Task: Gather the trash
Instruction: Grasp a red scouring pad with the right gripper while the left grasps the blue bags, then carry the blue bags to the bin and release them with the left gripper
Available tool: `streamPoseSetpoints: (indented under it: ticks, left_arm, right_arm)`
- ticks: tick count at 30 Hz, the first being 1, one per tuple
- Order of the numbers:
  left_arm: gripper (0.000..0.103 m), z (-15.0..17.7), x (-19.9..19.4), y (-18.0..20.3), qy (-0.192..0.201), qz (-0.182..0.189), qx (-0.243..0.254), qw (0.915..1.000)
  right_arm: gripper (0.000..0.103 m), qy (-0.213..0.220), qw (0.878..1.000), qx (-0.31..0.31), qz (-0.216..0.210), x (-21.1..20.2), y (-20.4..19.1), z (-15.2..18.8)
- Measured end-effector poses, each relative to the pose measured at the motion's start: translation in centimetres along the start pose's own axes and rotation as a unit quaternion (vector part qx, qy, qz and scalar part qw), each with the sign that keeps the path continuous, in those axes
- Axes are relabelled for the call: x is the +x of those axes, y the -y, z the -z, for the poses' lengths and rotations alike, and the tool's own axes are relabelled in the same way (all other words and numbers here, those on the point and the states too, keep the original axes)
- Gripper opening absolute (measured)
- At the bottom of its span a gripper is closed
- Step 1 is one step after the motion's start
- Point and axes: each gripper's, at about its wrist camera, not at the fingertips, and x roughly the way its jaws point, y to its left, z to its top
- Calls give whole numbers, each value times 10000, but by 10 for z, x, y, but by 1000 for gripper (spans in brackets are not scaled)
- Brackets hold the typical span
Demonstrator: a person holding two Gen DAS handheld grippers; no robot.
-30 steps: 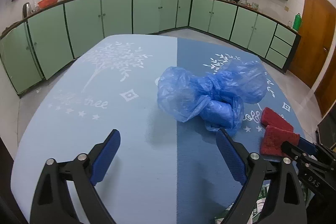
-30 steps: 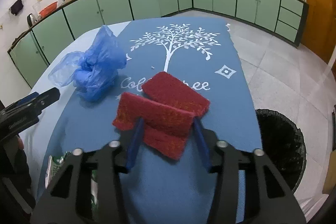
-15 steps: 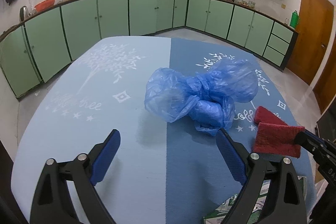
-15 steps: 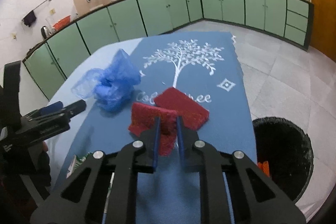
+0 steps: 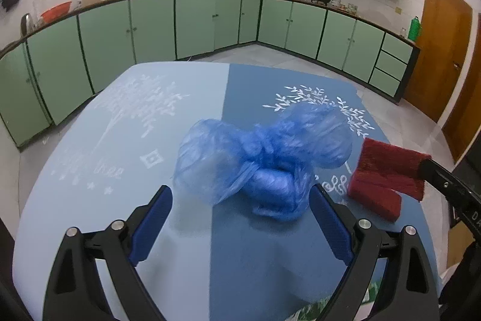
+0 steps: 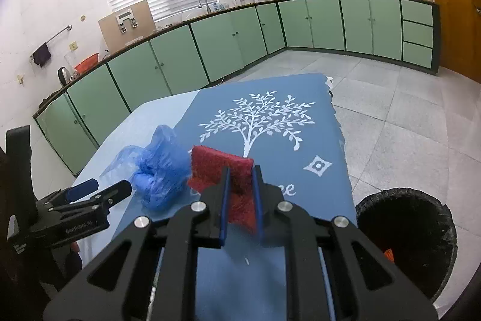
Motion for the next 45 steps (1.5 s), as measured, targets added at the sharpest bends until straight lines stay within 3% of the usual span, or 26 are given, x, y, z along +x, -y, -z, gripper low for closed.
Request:
streamPoseSetpoints:
  ticks: [3, 4, 6, 7, 9, 19, 20, 39, 45]
  left_arm:
    - [88, -7, 10, 5, -70, 14, 47, 10000]
    - [82, -10, 16, 6, -140, 46, 61, 9999]
    - [68, -13, 27, 8, -287, 83, 84, 9995]
    - [53, -13, 31, 9, -349, 123, 83, 9993]
    - [34, -13, 36, 10, -411, 263, 63, 9988]
    - [15, -18, 18, 18, -37, 332, 45, 9994]
    - [2, -20, 14, 17, 25, 352, 43, 9994]
    - [2, -36, -40, 40, 673, 790, 172, 9944]
    - [2, -38, -47, 69, 739, 1057, 388, 9909]
  right_arm:
    - [13, -15, 10000, -8, 24, 7, 0, -1]
    - [13, -20, 10000, -34, 40, 9, -1, -1]
    - [13, -41, 9999, -82, 62, 12, -1, -1]
    - [13, -64, 9999, -117, 71, 14, -1, -2]
    - [13, -93, 9998, -177, 85, 17, -1, -1]
    - [13, -44, 9991, -402, 153, 16, -4, -4]
    - [13, -7, 9991, -393, 157, 13, -4, -6]
    - [13, 543, 9969, -360, 435, -38, 12, -24]
    - [13, 699, 9950, -233, 679, -61, 35, -25]
